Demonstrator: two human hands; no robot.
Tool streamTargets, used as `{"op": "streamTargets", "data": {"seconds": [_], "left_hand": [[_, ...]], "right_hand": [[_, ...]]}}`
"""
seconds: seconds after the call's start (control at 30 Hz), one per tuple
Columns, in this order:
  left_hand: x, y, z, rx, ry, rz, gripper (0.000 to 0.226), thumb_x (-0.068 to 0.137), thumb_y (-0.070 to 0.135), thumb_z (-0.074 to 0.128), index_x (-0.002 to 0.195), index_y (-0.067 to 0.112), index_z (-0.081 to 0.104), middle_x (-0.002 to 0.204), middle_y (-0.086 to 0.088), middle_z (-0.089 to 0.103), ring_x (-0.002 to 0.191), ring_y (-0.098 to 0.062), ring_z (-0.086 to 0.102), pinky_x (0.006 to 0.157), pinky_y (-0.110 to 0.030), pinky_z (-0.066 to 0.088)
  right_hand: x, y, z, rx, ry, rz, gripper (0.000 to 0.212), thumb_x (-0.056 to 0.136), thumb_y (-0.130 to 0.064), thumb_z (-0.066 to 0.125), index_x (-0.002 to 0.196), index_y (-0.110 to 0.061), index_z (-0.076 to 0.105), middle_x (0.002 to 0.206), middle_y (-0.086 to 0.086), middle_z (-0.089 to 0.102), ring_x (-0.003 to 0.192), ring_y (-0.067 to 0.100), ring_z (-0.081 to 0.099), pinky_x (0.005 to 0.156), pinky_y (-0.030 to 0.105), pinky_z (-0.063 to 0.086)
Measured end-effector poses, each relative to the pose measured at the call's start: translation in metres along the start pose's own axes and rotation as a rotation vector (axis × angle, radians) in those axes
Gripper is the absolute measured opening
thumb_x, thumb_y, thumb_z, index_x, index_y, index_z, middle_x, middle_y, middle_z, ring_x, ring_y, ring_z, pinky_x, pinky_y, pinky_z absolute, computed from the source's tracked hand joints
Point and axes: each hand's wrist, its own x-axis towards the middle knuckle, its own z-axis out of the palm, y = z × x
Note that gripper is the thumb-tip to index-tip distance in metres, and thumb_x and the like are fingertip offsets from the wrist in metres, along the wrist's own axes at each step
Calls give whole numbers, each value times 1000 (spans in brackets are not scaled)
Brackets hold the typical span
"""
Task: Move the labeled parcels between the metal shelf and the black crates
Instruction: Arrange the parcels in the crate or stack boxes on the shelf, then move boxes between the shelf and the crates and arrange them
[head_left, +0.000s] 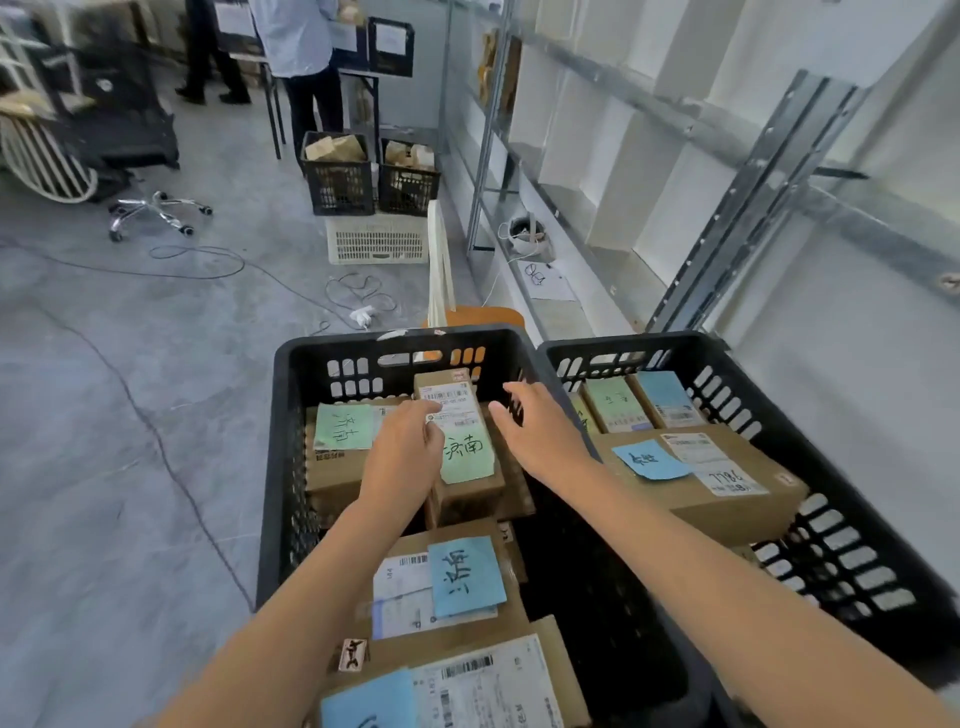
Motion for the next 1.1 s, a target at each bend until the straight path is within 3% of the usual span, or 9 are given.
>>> {"op": "streamTargets", "data": {"seconds": [0.17,0.27,0.33,0.43,0.5,0.6,0.7,0.83,1.1], "left_hand": [[12,67,10,39,-95,266,44,100,23,51,143,13,47,146,-6,49,137,-19,39,112,-28,27],[14,116,25,94,-118,462,48,101,27,51,145,11,43,150,-5,44,140,-18,34,111,-20,17],[10,150,36,103,-142,572,47,100,27,51,143,10,43,146,-6,45,137,-19,36,109,-19,19],[-2,202,57,80,-207,714,48,100,26,52,143,5,42,146,-9,45,137,-24,38,115,-31,26],[-14,236,74,62,-244,804,51,100,26,52,145,4,40,149,-11,42,139,-25,36,118,-37,27],[-40,289,98,0,-284,942,52,100,26,53,146,5,40,152,-10,39,142,-24,33,118,-39,28],[-69,341,119,-79,-299,1082,52,98,23,56,144,2,44,151,-13,41,142,-27,35,118,-40,27],[-108,398,143,-144,-369,1236,54,98,25,57,145,2,42,152,-13,41,143,-28,34,120,-39,24],[-183,471,180,-275,-563,1399,53,101,26,51,149,9,36,156,-6,35,144,-19,30,114,-33,31]], "right_hand": [[-26,8,-78,-82,106,-62,48,104,-36,45,148,-17,42,148,1,46,132,20,48,106,37,41],[-53,21,-121,-203,226,-68,46,102,-33,49,145,-16,45,143,1,51,128,22,50,98,30,38],[-77,31,-149,-251,294,-44,44,101,-32,52,142,-16,47,136,0,55,123,22,50,97,31,39],[-117,51,-190,-315,397,23,44,100,-29,53,141,-17,47,136,0,54,124,22,50,104,36,39],[-148,65,-219,-361,476,95,46,100,-26,53,143,-15,45,144,2,50,132,22,46,118,37,28],[-199,86,-259,-440,568,207,51,102,-26,51,149,-15,38,156,4,39,143,23,35,122,33,14],[-246,103,-293,-499,626,345,55,103,-32,48,153,-16,33,160,4,34,145,25,32,120,37,23],[-299,118,-326,-558,699,469,51,102,-32,48,148,-13,38,152,6,42,137,27,39,113,39,34],[-401,150,-367,-608,854,678,51,101,-28,50,148,-11,39,152,5,42,141,27,36,118,38,24]]}}
